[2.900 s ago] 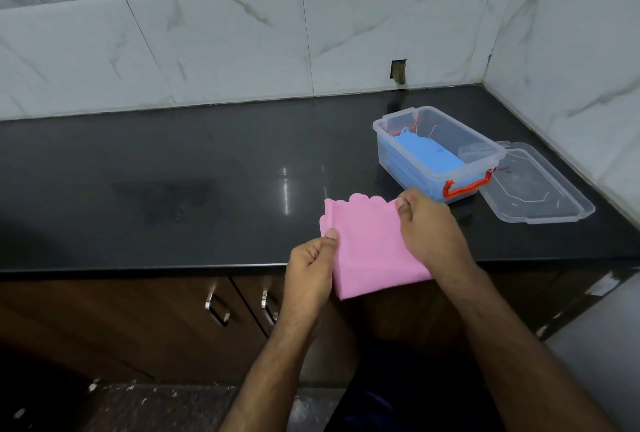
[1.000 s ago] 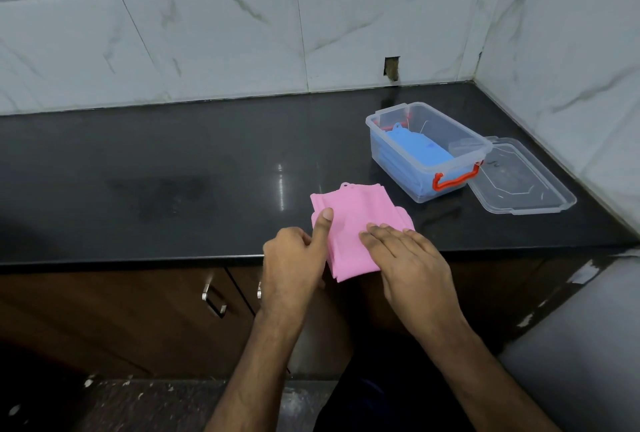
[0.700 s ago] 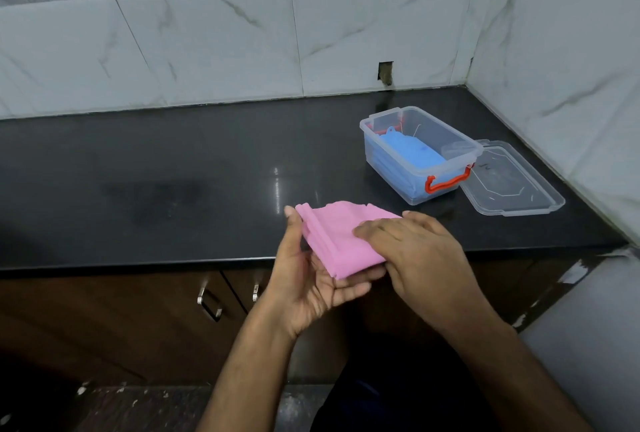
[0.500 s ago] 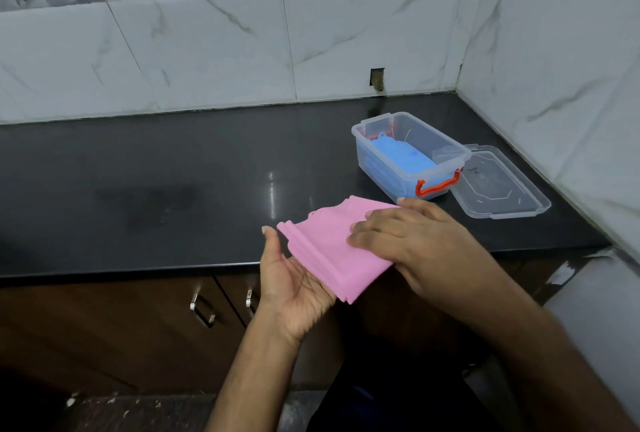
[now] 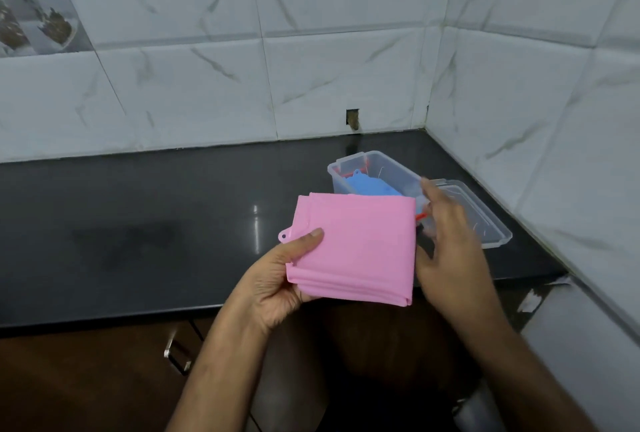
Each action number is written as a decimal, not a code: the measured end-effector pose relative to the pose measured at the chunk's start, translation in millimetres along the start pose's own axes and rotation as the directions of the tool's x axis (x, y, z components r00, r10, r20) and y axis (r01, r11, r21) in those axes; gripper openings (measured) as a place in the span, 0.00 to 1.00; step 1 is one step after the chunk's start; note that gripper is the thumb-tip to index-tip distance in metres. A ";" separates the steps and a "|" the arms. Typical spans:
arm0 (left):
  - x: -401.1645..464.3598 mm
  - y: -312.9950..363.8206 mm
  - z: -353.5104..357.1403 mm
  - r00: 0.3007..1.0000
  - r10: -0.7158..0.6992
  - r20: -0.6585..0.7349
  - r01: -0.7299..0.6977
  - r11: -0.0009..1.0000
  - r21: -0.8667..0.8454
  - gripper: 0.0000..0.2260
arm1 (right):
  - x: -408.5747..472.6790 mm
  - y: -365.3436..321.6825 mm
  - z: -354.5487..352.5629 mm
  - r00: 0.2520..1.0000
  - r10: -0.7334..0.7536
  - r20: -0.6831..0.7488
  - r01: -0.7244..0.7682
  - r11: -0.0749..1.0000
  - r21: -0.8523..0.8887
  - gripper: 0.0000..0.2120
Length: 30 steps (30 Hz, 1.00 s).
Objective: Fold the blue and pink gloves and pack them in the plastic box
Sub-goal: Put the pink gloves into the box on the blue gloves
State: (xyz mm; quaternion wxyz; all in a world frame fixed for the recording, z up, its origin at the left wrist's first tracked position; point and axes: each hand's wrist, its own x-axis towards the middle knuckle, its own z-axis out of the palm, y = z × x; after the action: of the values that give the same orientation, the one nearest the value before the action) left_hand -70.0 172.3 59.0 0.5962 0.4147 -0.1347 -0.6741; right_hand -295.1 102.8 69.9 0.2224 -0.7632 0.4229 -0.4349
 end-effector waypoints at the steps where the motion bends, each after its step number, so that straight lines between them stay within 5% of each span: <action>1: 1.9 0.0 3.1 1.000 -0.011 -0.008 0.011 1.000 -0.003 0.21 | -5.0 -0.2 6.4 0.988 0.149 0.045 -0.155 0.964 0.214 0.32; 3: 8.0 0.9 8.7 0.999 -0.031 -0.008 0.031 1.000 0.001 0.20 | -11.8 -4.5 15.3 0.892 0.354 0.282 -0.452 0.687 0.569 0.20; 4: 11.3 2.7 11.2 0.999 -0.034 -0.002 0.034 0.999 0.007 0.20 | -12.0 -8.3 17.1 0.828 0.414 0.377 -0.557 0.532 0.638 0.13; 6: 17.3 10.1 16.0 1.000 -0.027 0.001 0.027 0.999 0.033 0.20 | -7.1 -13.3 16.6 0.758 0.497 0.423 -0.636 0.416 0.650 0.10; 11: 36.1 56.8 28.6 1.000 0.004 0.024 -0.008 0.982 0.187 0.20 | 30.8 -18.5 4.1 0.813 0.487 0.318 -0.554 0.482 0.679 0.27; 16: 61.2 116.5 58.8 0.996 0.043 0.082 -0.077 0.884 0.461 0.19 | 87.0 -15.2 -7.7 0.899 0.389 0.202 -0.429 0.683 0.592 0.16; 24: 119.4 168.7 113.0 0.996 -0.090 0.002 0.047 0.540 0.841 0.15 | 149.0 27.4 -10.8 0.912 0.387 0.138 -0.402 0.772 0.492 0.15; 27: 149.8 156.6 128.4 0.992 0.049 -0.113 0.084 0.404 0.911 0.21 | 152.9 45.4 -4.5 0.918 0.384 0.097 -0.393 0.852 0.345 0.14; 30: 179.5 134.4 134.0 0.962 0.270 -0.033 -0.026 0.212 0.977 0.19 | 153.4 60.4 1.0 0.935 0.352 0.051 -0.355 0.918 0.175 0.15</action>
State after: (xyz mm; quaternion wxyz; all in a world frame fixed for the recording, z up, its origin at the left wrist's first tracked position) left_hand -63.5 -68.0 161.4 0.2811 0.7435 -0.5033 -0.3389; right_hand -281.0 -58.8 99.6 0.3697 -0.6549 0.5102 -0.4173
